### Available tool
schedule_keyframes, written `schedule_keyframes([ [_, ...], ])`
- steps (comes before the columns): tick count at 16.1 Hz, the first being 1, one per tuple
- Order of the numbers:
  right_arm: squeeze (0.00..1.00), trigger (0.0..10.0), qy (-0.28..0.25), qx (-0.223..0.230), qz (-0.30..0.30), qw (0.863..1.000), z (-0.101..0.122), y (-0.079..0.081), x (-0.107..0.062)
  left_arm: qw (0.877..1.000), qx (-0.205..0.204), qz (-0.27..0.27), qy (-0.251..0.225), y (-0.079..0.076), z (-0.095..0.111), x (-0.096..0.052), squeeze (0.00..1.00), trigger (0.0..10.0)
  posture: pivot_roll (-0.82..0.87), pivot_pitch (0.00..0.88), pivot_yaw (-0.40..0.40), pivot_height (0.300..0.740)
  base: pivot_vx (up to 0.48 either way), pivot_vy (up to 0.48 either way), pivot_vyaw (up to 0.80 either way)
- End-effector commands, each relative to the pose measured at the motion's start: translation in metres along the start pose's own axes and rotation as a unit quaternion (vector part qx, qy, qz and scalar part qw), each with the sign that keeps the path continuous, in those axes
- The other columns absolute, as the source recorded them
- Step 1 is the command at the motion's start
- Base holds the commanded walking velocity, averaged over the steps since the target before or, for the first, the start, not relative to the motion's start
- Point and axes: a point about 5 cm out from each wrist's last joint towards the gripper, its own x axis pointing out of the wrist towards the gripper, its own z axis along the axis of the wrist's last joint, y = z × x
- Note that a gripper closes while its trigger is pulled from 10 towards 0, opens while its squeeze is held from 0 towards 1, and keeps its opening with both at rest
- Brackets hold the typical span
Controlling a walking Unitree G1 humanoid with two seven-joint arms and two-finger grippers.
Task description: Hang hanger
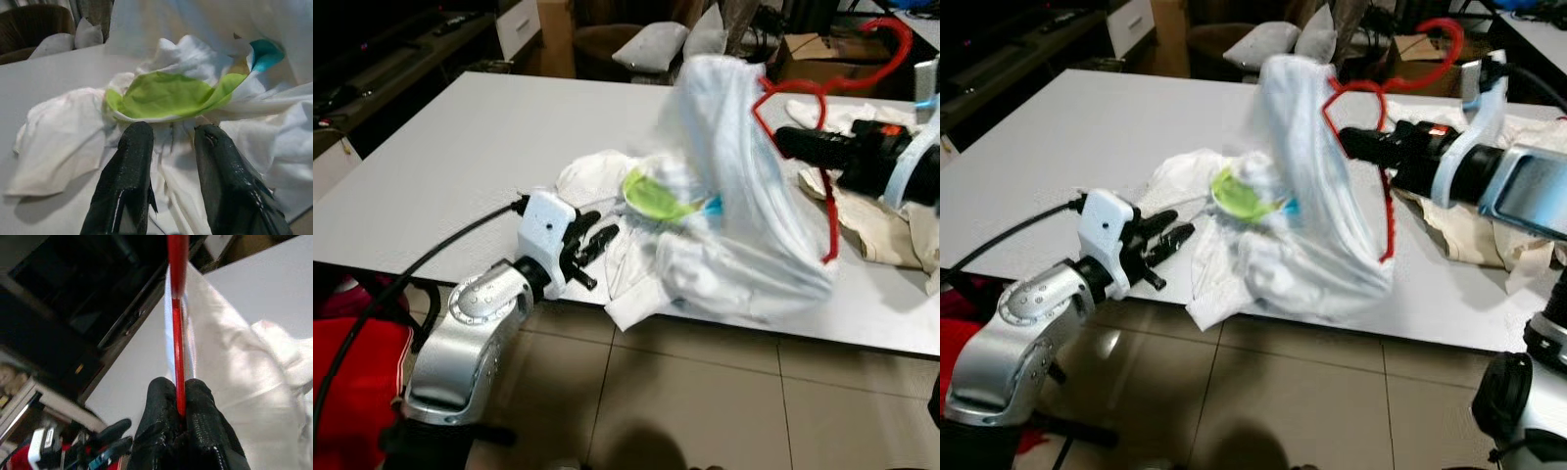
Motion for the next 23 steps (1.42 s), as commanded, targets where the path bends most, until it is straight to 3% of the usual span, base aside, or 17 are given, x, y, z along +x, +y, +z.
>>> schedule_keyframes([
  [1, 0.0, 10.0, 0.025, -0.048, 0.023, 0.998, 0.003, 0.015, -0.008, 1.0, 0.014, 0.007, 0.006, -0.001, 0.001, -0.004, 0.0, 10.0, 0.01, 0.0, 0.022, 0.74, 0.0, 0.0, 0.0],
  [2, 0.0, 10.0, 0.042, -0.08, 0.026, 0.996, 0.005, 0.022, -0.015, 1.0, 0.025, 0.007, 0.011, -0.004, -0.001, -0.006, 0.0, 10.0, 0.01, 0.0, 0.022, 0.74, 0.0, 0.0, 0.0],
  [6, 0.0, 10.0, 0.07, -0.108, 0.034, 0.991, 0.004, 0.029, -0.012, 0.999, 0.031, 0.006, 0.023, -0.01, -0.004, -0.006, 0.0, 10.0, 0.02, 0.0, 0.012, 0.74, -0.069, 0.0, 0.0],
  [15, 0.0, 10.0, 0.069, -0.112, 0.043, 0.99, 0.003, 0.028, -0.009, 0.999, 0.036, 0.017, 0.025, -0.011, -0.002, -0.004, 0.0, 10.0, 0.02, 0.0, 0.018, 0.74, -0.253, 0.0, 0.0],
  [18, 0.0, 10.0, 0.033, -0.118, 0.055, 0.991, 0.013, 0.033, -0.014, 0.999, 0.036, 0.024, 0.027, -0.008, -0.003, -0.004, 0.0, 10.0, 0.02, 0.0, 0.02, 0.74, 0.0, 0.0, 0.0],
  [20, 0.0, 10.0, -0.076, -0.12, 0.099, 0.985, 0.036, 0.048, -0.022, 0.999, 0.031, 0.036, 0.023, -0.003, -0.003, -0.006, 0.0, 10.0, 0.02, 0.0, 0.023, 0.74, 0.0, 0.0, 0.0],
  [21, 0.0, 10.0, -0.097, -0.132, 0.117, 0.98, 0.042, 0.054, -0.027, 0.999, 0.027, 0.04, 0.023, 0.0, -0.004, -0.009, 0.0, 10.0, 0.02, 0.0, 0.023, 0.74, 0.0, 0.0, 0.0],
  [23, 0.0, 10.0, -0.097, -0.154, 0.135, 0.974, 0.041, 0.06, -0.032, 0.998, 0.033, 0.04, 0.029, 0.005, -0.007, -0.016, 0.0, 10.0, 0.02, 0.0, 0.019, 0.74, 0.0, 0.0, 0.0],
])
